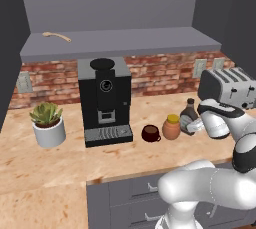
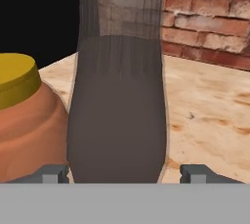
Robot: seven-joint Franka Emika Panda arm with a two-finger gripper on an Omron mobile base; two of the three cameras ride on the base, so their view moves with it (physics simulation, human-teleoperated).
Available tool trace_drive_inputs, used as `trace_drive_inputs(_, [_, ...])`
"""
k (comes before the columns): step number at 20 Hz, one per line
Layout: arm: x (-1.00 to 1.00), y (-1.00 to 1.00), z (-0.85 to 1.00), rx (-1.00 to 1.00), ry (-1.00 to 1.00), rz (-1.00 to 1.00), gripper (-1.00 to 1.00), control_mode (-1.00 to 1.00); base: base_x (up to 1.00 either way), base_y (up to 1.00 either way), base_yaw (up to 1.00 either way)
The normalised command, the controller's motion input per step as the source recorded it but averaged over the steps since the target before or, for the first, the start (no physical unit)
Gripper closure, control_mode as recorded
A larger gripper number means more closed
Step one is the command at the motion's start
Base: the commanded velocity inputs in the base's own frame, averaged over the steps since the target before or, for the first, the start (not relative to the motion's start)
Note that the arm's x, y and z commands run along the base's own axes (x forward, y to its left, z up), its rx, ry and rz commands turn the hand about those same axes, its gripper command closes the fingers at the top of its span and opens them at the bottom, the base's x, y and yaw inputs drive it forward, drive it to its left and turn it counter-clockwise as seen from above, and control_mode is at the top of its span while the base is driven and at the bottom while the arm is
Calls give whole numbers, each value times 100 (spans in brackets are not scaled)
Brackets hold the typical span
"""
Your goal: Pick the syrup bottle and honey bottle from the cabinet and place them next to the mug.
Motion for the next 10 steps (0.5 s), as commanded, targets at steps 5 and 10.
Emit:
trace_drive_inputs(5, [0,0,0,0,0,0,-100,-100,0,0,0])
trace_drive_inputs(10, [-2,0,0,0,0,0,-100,-100,0,0,0])
